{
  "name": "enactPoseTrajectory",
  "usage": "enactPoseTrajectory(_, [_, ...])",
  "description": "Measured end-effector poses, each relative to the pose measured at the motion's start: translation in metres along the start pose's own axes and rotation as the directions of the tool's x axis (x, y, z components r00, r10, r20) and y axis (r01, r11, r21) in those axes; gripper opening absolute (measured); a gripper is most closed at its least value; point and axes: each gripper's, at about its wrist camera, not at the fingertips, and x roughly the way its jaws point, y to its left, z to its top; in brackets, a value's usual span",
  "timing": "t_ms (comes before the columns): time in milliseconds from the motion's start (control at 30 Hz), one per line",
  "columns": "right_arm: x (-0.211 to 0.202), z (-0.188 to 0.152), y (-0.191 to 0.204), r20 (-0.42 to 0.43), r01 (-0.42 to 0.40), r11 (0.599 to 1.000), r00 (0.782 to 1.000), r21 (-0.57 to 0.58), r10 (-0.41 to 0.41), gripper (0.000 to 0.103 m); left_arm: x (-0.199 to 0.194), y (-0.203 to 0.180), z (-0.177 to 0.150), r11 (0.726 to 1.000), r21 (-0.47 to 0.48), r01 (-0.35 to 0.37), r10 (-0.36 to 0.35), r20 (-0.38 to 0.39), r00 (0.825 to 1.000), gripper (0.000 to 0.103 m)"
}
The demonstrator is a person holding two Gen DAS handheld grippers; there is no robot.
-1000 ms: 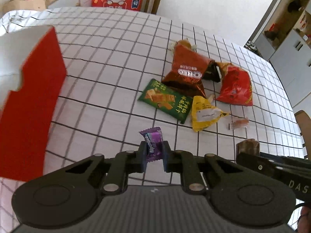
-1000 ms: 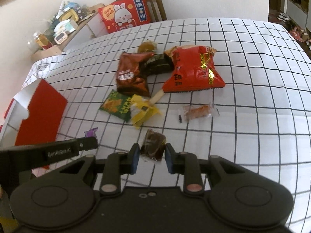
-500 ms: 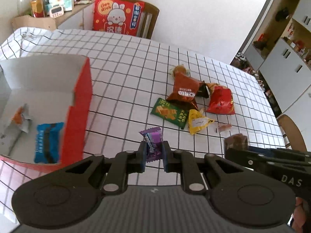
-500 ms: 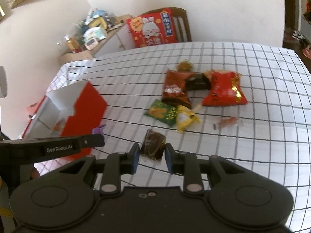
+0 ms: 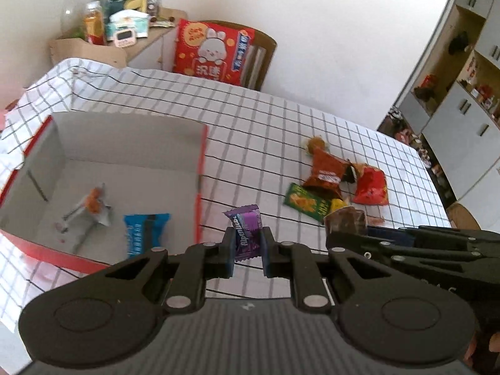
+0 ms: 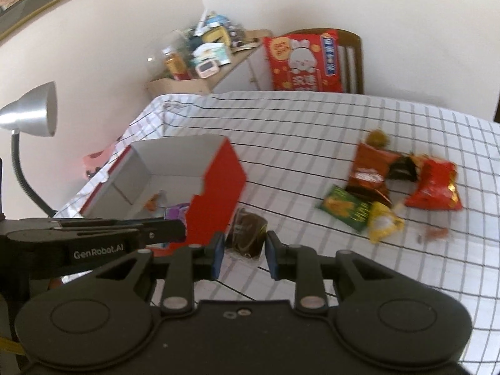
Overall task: Organize snacks
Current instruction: 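Carry both candies over the red box and open both tools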
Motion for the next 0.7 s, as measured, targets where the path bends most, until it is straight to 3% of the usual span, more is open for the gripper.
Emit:
enactPoseTrajectory(333, [0.029,0.018,0.061,-0.009,-0.044,0.996,0.999,-0.079,0.044,0.026,-0.019,0.058,0.009,0.998,-0.049,-0.037,0.039,0.038,0.999,0.016])
enactPoseTrajectory(700, [0.085,0.029,0.106,-0.058,-0.043,0.992,0.998,-0.121,0.036,0.027,-0.015,0.127,0.02,0.989,-0.096,-0.112,0.116,0.035,0.993,0.016])
